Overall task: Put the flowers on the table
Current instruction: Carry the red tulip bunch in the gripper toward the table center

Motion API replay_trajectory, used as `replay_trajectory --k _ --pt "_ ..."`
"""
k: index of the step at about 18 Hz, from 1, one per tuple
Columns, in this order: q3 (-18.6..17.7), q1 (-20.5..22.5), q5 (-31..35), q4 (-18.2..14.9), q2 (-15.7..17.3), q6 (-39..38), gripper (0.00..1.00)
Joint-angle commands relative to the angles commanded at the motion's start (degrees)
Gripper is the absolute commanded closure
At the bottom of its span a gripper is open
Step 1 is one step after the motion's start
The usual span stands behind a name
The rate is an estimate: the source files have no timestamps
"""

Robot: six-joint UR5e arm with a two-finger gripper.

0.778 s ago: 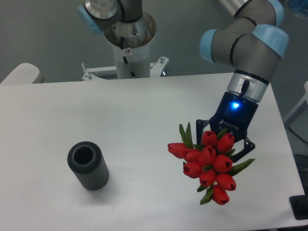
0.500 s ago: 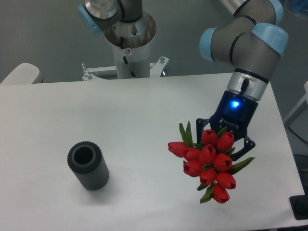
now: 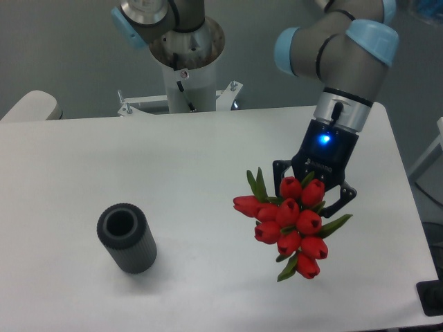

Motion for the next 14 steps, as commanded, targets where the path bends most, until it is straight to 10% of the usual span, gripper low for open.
replay_trajectory --k 14 --pt "-1.8 -10.1 30.6 -0.3 1.1 5.3 0.67"
